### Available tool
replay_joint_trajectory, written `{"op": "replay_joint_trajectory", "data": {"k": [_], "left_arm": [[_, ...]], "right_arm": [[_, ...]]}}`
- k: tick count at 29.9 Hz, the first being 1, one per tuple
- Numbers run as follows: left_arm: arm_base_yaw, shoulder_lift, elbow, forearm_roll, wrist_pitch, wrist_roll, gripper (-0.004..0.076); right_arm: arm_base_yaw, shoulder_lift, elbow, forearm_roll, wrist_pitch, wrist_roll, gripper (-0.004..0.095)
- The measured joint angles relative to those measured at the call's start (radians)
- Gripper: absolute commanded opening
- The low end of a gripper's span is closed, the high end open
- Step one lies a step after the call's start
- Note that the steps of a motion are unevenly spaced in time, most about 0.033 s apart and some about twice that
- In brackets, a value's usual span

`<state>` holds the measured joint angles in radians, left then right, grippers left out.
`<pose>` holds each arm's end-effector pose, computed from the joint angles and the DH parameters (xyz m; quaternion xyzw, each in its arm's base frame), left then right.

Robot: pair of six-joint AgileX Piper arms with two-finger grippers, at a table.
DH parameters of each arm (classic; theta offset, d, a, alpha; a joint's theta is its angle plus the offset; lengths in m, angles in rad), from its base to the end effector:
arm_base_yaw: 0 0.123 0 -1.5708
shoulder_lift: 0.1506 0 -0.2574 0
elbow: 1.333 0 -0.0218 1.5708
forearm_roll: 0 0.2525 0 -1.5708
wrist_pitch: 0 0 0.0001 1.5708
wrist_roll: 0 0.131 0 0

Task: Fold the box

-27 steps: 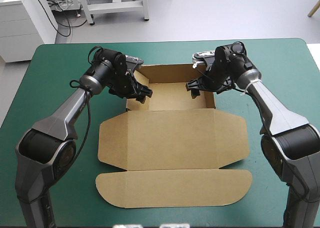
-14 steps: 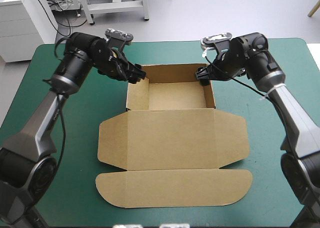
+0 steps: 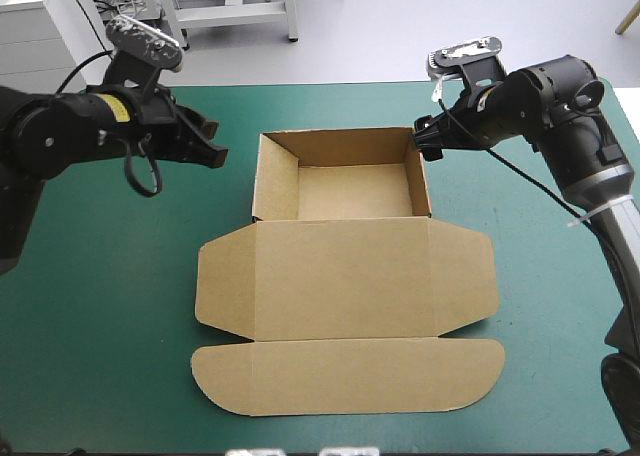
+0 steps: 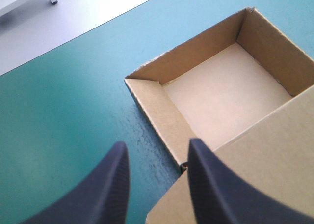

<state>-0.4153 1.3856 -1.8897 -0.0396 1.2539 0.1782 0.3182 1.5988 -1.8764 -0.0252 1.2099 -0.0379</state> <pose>0.2650 -0.1222 0.4585 0.2653 0.8584 -0.0713 0.4332 0.3435 0.1099 0.3887 -0.1655 0.9200 0.0371 0.3532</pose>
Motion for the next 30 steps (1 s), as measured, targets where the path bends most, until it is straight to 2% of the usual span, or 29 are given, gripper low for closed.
{"op": "replay_joint_trajectory", "data": {"k": [2,18,24,30], "left_arm": [[0.000,-0.054,0.057,0.011,0.000,0.002,-0.0010],[0.000,-0.437,0.761,0.029,0.000,0.001,-0.0008],[0.000,-0.527,0.902,-0.003,0.000,-0.001,-0.0008],[0.000,-0.563,0.957,-0.007,0.000,-0.001,-0.0008]], "right_arm": [[0.000,0.002,0.000,-0.002,0.000,0.001,0.0848],[0.000,0.204,0.000,0.025,-0.007,0.019,0.0847],[0.000,0.313,0.000,0.033,-0.030,0.022,0.0835],[0.000,0.391,0.000,0.033,-0.041,0.022,0.0834]]}}
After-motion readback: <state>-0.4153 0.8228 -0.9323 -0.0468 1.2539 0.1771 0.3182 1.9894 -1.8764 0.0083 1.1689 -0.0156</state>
